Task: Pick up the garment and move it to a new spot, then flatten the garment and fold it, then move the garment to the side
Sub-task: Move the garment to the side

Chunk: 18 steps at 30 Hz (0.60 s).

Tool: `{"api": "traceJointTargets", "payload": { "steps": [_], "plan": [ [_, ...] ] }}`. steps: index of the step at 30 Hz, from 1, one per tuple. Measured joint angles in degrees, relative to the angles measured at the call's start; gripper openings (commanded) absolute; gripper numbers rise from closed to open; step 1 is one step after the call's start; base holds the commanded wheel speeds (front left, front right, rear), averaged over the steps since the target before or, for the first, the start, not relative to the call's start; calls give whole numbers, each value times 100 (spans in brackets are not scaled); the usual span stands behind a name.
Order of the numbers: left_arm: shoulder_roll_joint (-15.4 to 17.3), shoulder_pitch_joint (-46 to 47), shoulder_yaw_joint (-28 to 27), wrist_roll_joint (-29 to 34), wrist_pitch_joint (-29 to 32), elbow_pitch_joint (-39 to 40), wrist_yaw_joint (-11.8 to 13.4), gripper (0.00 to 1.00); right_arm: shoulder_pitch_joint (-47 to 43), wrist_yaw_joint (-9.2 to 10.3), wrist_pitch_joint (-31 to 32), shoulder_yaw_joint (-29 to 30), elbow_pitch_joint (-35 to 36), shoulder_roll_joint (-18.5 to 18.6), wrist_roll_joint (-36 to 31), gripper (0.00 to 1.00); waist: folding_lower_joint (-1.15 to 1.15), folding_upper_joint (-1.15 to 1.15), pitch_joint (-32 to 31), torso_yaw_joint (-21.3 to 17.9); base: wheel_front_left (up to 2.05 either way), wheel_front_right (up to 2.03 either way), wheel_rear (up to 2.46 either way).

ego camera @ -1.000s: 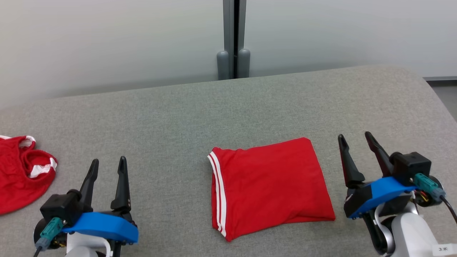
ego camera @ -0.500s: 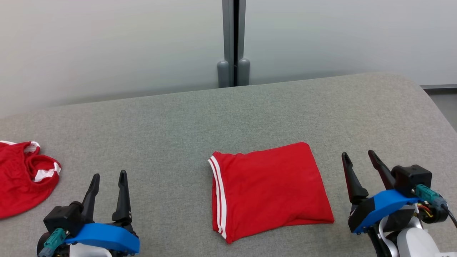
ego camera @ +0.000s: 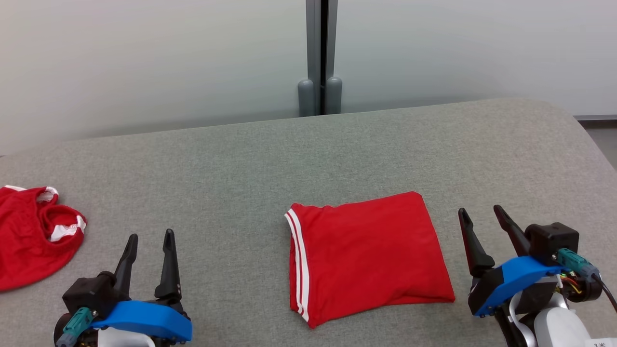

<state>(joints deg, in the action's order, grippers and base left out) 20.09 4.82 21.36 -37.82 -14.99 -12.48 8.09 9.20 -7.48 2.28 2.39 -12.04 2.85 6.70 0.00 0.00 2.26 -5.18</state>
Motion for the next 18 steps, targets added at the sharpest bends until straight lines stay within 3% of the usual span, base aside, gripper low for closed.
{"api": "traceJointTargets", "payload": {
  "steps": [6,12,18],
  "plan": [
    [-14,94,52,37,1,36,-16,100,93,0,296,-33,-143,0,158,100,0,0,58,94,0,0,0],
    [51,446,142,162,59,125,-59,100,570,0,1446,-120,-801,-2,120,100,0,0,290,243,0,0,0],
    [53,793,189,258,104,141,-93,100,1031,0,1965,81,-1597,2,101,100,1,0,553,409,0,0,0]
  ]
}}
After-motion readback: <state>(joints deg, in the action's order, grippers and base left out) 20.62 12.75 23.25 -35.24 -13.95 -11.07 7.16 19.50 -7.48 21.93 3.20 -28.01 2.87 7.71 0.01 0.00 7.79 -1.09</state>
